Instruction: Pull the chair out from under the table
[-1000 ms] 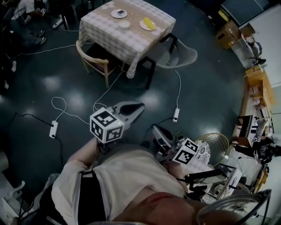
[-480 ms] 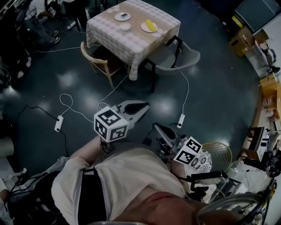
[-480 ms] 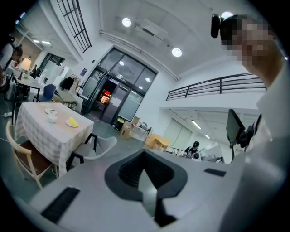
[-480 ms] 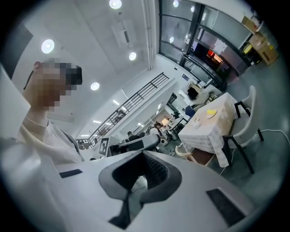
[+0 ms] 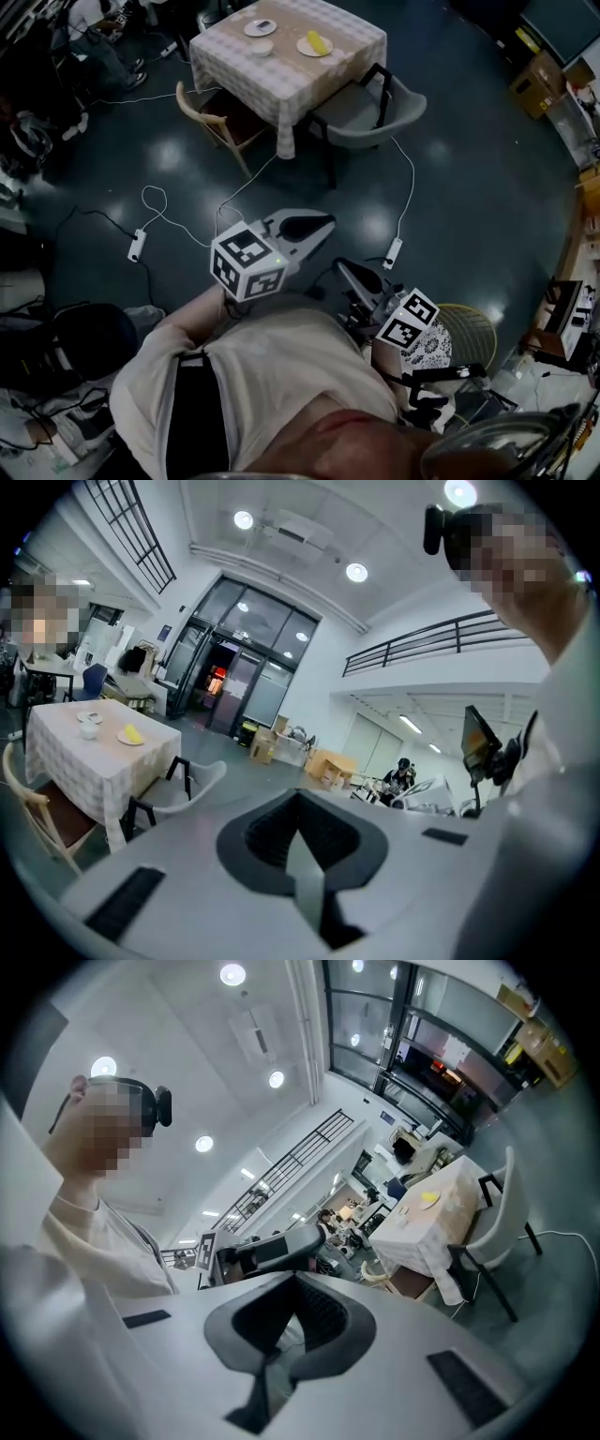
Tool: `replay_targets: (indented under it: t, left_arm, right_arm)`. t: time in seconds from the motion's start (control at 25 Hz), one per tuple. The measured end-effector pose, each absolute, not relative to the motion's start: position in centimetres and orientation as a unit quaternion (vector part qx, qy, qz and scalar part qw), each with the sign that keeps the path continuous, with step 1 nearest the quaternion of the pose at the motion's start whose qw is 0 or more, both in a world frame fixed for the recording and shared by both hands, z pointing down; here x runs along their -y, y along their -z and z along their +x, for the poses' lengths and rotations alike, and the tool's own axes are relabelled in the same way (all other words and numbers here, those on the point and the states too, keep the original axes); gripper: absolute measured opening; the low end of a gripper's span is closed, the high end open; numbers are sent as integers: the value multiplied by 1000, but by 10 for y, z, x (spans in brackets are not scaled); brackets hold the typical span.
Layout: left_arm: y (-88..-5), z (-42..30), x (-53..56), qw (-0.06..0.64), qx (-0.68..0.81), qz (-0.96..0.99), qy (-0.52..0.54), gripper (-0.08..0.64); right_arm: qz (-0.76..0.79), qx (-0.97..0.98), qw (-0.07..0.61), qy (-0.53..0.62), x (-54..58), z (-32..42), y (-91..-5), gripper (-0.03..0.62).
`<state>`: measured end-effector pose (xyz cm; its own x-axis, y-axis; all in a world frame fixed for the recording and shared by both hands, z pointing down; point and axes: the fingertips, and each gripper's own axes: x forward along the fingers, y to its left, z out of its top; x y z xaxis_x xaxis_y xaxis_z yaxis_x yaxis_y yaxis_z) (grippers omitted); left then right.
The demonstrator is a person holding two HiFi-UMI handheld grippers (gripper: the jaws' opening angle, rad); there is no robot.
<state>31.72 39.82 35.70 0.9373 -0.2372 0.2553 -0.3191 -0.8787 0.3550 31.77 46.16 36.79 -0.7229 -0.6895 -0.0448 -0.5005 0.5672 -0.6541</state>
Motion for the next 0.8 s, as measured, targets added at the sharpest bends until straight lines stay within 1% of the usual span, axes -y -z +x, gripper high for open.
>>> replay_targets:
  t: [0.24, 0.4, 0.56, 0.8]
  left_arm:
    - [-358, 299, -370, 200, 188, 956, -100, 8]
    - [-367, 267, -333, 207, 220, 949, -89, 8]
    - [-371, 224, -285, 221, 246, 941, -68, 8]
    - [-368, 141, -206, 225, 294, 928, -47, 8]
  right_arm:
    - [-299, -880, 161, 334, -439, 307, -365, 8]
    - [-285, -886, 131, 341, -405, 283, -374, 8]
    - [-272, -890, 106, 351, -358, 249, -380, 9]
    - [-249, -901, 73, 348, -282, 180, -373, 9]
